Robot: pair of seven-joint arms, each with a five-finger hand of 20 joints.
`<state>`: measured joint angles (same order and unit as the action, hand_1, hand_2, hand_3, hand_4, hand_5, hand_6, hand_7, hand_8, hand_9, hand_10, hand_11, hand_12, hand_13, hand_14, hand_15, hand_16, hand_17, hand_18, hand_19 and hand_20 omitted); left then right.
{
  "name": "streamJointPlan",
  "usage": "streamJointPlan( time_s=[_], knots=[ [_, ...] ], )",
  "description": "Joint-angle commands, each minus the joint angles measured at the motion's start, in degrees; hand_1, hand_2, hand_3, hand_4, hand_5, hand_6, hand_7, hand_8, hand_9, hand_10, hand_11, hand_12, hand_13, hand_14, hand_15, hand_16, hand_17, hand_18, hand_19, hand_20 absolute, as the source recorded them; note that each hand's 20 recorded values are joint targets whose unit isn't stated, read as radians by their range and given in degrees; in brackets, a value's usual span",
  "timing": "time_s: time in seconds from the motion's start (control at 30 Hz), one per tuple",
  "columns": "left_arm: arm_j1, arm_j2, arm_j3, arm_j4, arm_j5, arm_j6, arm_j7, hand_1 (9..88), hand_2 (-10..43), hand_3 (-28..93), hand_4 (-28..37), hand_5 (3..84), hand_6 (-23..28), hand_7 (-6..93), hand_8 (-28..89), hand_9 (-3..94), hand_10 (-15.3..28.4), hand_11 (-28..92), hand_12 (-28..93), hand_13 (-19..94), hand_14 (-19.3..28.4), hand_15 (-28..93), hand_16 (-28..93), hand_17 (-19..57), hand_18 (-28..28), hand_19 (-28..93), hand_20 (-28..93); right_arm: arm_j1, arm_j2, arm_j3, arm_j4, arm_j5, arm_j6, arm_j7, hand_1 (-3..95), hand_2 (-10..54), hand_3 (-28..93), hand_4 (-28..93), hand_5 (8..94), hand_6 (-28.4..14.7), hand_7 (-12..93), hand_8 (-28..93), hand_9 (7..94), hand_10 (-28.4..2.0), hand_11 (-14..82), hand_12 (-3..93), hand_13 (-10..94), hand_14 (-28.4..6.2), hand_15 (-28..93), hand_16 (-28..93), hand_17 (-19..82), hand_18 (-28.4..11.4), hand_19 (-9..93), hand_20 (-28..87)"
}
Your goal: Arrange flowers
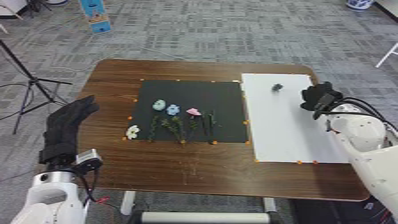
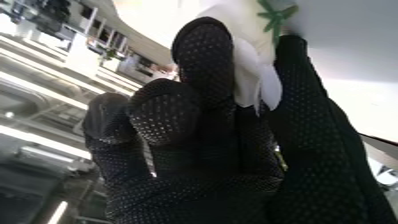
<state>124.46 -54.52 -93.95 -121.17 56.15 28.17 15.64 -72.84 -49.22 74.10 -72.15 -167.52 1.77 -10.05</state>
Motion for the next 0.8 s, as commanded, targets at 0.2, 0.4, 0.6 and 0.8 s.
streamJointPlan(
  time_s=[0.2, 0.4, 0.6, 0.8],
  knots=[
    [0.3, 0.67, -0.81, -0.39, -0.86, 0.28, 0.25, 24.9, 17.0, 70, -28.3, 49.8, 4.0, 15.6, -9, 51.4, 13.3, 20, 10, 37, 13.0, 11, -2, 7.1, 7.8, 5, 16, 7.9, 8.8, -10.4, -14.4, 11.6, 5.7, 5.1, 57.9, 5.7, 48, -24, 74.8, 1.1, 28, 18, 82.5, -9.9, 43.1, 34.1, 76, -9.6, 68, 43, 38, -23.6, 85, 65],
    [0.6, 1.01, -1.52, -0.08, -1.43, 0.63, 0.25, 24.9, 17.0, 70, -28.3, 49.9, 3.9, 15.7, -9, 51.4, 13.3, 20, 10, 37, 12.9, 11, -2, 7.1, 7.7, 5, 16, 11.8, 9.6, -15.3, -20.7, 17.5, 6.5, 6.8, 57.6, 5.5, 49, -24, 75.2, 1.0, 27, 18, 82.5, -10.0, 43.0, 34.1, 76, -9.7, 68, 43, 38, -23.6, 85, 65],
    [-0.2, 1.55, -1.65, 0.49, -1.83, 0.60, -0.08, 24.9, 17.2, 70, -28.3, 50.0, 3.9, 15.7, -9, 51.5, 13.2, 20, 10, 37, 12.8, 11, -2, 7.1, 7.7, 5, 16, 15.0, 7.8, -23.4, -26.3, 21.9, 6.2, 6.0, 57.4, 5.2, 50, -24, 75.4, 0.8, 27, 18, 82.7, -10.0, 42.9, 34.0, 76, -9.8, 68, 43, 38, -23.4, 85, 65],
    [-0.9, 1.53, -1.07, 0.64, -1.27, 0.00, -0.12, 24.8, 17.3, 70, -28.3, 50.1, 4.0, 15.7, -9, 51.5, 13.2, 20, 10, 37, 12.9, 11, -2, 7.1, 7.7, 5, 16, 17.3, 2.3, -31.4, -26.1, 21.9, 5.9, 3.4, 57.5, 5.1, 50, -24, 75.4, 0.9, 27, 18, 82.7, -9.9, 42.5, 34.0, 76, -9.8, 68, 43, 38, -23.3, 85, 65]
  ],
)
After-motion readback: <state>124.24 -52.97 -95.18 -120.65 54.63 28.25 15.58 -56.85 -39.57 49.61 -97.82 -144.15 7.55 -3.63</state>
